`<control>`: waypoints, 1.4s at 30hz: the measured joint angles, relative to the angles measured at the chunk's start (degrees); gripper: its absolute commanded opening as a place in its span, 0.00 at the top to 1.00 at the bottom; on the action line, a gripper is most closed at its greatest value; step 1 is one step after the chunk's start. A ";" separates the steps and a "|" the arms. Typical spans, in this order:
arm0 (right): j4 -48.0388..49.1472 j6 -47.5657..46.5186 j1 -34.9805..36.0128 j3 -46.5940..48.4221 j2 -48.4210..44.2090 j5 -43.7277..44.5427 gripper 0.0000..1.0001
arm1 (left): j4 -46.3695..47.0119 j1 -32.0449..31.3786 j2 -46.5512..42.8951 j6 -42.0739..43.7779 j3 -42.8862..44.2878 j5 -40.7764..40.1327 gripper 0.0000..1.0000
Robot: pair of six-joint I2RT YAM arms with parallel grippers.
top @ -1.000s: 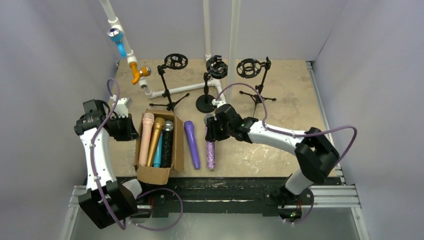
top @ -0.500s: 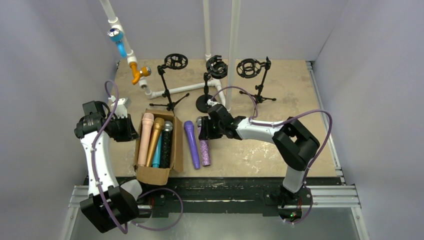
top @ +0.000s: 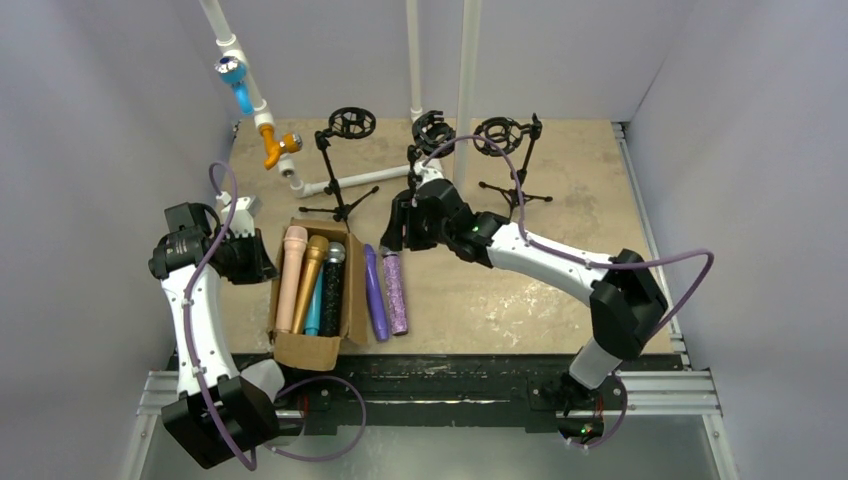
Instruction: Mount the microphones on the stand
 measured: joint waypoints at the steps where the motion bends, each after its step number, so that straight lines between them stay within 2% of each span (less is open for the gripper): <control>1: -0.46 -0.17 0.61 1.51 -0.76 0.92 0.42 | 0.00 0.00 0.00 -0.07 0.00 0.00 1.00; 7: -3.80 -1.57 9.68 17.55 2.75 1.73 0.43 | 0.00 0.00 0.00 -0.35 0.00 0.35 1.00; 13: -2.84 -1.20 14.49 28.17 12.76 -7.23 0.43 | 0.00 0.00 -0.02 -0.83 0.00 0.66 1.00; 22: -2.82 2.08 13.90 29.81 24.52 -13.49 0.43 | -0.02 0.00 -0.39 -1.29 0.00 1.07 1.00; 32: -2.47 4.13 13.90 34.47 27.15 -15.91 0.44 | -0.02 0.00 -0.52 -1.29 0.00 1.29 1.00; 35: -2.38 4.02 13.92 36.52 28.41 -14.95 0.44 | -0.20 0.00 -0.52 -1.27 0.00 1.79 1.00; 42: -1.73 3.39 14.23 34.69 27.19 -10.93 0.44 | -0.42 0.00 -0.52 -1.25 0.00 1.95 1.00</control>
